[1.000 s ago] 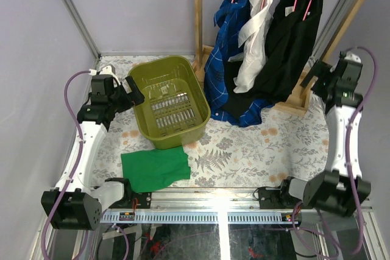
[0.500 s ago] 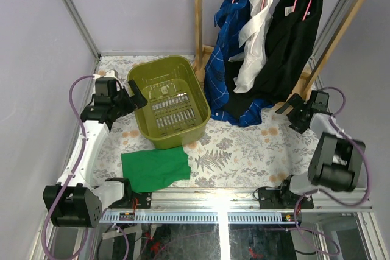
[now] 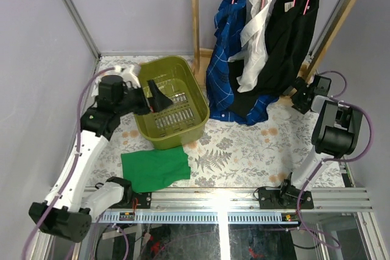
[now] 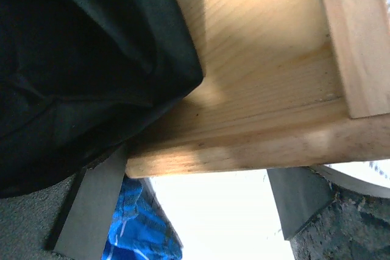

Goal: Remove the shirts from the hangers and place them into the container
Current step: Move the clothesline to the center of the board, then move the bin to the center of the board.

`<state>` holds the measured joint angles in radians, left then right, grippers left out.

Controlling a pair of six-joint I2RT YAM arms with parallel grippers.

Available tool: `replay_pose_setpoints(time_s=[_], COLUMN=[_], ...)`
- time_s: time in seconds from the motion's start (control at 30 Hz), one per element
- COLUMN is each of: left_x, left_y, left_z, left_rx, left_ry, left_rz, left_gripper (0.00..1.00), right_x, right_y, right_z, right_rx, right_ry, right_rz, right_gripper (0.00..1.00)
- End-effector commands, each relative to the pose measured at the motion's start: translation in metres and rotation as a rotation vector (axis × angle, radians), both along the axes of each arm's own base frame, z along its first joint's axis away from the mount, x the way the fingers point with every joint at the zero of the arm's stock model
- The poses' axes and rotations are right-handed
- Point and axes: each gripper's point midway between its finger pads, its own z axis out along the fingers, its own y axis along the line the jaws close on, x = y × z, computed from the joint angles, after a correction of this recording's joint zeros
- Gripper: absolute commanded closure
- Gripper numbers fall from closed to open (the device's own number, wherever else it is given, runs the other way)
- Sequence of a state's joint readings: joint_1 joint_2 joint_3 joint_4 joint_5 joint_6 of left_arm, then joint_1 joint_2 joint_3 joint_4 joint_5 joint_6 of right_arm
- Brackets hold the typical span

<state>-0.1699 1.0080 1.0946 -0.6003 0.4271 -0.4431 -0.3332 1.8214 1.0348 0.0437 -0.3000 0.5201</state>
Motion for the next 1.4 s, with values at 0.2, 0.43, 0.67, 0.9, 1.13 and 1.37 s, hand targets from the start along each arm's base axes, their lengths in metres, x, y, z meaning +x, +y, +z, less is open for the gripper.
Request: replay_pose_setpoints(time_s=[0.2, 0.43, 0.67, 0.9, 1.13, 1.37], left_x=[-0.078, -0.106, -0.064, 0.001, 0.012, 0.006], left_y=[-0.142, -0.216, -0.193, -0.074, -0.016, -0.025], left_z=[-0.015, -0.059, -0.114, -0.146, -0.132, -0.109], left_rx=[0.037, 0.091, 0.342, 0.487, 0.439, 0.344], left_ry=[0.009, 0.067, 0.074, 0.17, 0.171, 0.101], left_rz=[-0.408, -0.525, -0.27, 0.124, 0.261, 0.187], left_gripper=[0.0, 0.0, 0.0, 0.0, 0.0, 0.0], right_x=[0.027, -0.042, -0.08, -0.099, -0.105, -0.116], right_y=[-0.033, -0.043, -0.019, 0.013, 0.037, 0.085], right_z=[0.035, 0.067, 0.135, 0.207, 0.266, 0.342], right_rx=[0.003, -0.152, -0.172, -0.143, -0.101, -0.011], right_ry=[-0.119, 0.009, -0.128, -0.331, -0.427, -0.638], right_rz=[-0.017, -0.113, -0.084, -0.008, 0.097, 0.344], right_gripper=[0.0, 0.01, 0.01, 0.01, 0.0, 0.05])
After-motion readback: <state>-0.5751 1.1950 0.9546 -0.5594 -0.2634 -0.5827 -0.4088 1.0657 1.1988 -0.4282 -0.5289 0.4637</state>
